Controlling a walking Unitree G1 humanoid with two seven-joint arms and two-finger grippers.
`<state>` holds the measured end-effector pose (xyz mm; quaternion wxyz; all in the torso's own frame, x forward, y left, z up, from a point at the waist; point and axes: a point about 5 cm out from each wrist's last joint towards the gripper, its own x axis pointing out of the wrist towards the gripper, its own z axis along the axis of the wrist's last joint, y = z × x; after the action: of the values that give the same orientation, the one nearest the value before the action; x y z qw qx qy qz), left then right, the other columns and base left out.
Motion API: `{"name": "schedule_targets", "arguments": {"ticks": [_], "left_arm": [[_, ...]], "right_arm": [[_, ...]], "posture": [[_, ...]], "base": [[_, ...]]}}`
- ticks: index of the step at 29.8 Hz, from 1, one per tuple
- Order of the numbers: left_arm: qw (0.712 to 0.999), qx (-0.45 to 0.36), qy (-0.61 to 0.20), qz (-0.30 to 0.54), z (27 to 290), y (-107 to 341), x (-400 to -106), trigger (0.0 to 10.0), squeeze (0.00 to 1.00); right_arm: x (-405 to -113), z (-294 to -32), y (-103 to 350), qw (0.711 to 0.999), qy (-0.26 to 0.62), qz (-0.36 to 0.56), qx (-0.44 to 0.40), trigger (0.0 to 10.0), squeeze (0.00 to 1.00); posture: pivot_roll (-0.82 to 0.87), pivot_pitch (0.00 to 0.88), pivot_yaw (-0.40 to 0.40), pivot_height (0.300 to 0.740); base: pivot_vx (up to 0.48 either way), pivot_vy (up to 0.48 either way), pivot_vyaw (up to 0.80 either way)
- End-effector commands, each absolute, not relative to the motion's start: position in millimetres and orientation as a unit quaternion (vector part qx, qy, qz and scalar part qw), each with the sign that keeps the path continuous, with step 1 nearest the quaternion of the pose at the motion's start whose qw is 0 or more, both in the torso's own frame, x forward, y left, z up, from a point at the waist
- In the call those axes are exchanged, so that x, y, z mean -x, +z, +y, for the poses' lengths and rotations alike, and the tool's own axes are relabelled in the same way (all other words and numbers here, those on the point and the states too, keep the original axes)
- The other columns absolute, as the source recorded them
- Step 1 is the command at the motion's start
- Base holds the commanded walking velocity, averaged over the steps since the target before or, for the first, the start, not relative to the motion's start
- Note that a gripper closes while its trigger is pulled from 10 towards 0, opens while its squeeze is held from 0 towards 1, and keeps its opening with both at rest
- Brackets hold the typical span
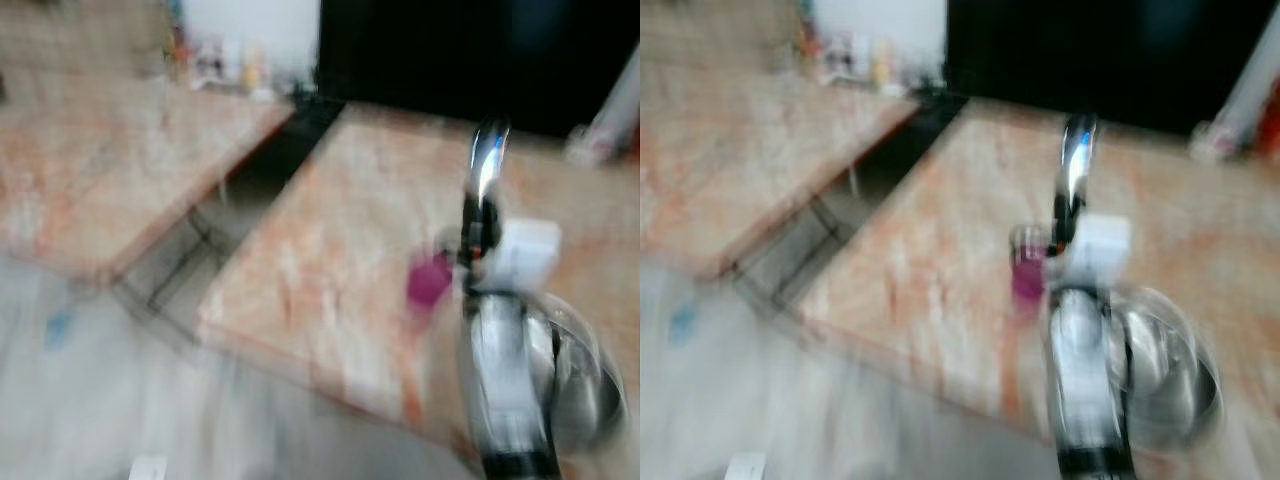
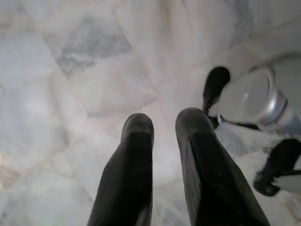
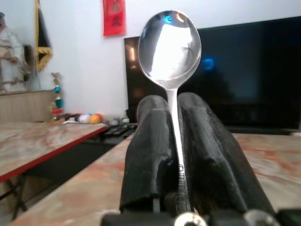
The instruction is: Setting the table
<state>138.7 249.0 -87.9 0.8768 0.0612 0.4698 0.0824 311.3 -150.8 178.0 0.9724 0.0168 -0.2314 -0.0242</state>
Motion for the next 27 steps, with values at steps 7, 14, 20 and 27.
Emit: {"name": "schedule_targets", "arguments": {"ticks": [7, 14, 20, 27], "left_arm": [[0.888, -0.056, 0.078, 0.450, 245.8, -83.4, -152.0, 10.0, 0.00], [0.891, -0.057, 0.071, 0.445, 243.2, -82.3, -155.9, 10.0, 0.00], [0.892, -0.055, 0.069, 0.443, 241.3, -82.5, -156.6, 10.0, 0.00], [0.893, -0.053, 0.066, 0.443, 239.7, -82.9, -156.5, 10.0, 0.00]], "right_arm": [[-310.1, -159.5, 178.1, 0.972, -0.040, -0.232, -0.013, 10.0, 0.00], [-311.0, -159.8, 177.1, 0.973, -0.042, -0.226, -0.016, 10.0, 0.00], [-311.6, -160.9, 176.5, 0.974, -0.045, -0.221, -0.014, 10.0, 0.00], [-312.6, -163.7, 175.7, 0.975, -0.058, -0.213, 0.002, 10.0, 0.00]], "posture": [[0.10, 0.000, -0.065, 0.740], [0.10, 0.000, -0.065, 0.740], [0.10, 0.000, -0.066, 0.740], [0.09, 0.000, -0.066, 0.740]], "base": [[0.000, 0.000, 0.00], [0.000, 0.000, 0.00], [0.000, 0.000, -0.68], [0.000, 0.000, -0.34]]}}
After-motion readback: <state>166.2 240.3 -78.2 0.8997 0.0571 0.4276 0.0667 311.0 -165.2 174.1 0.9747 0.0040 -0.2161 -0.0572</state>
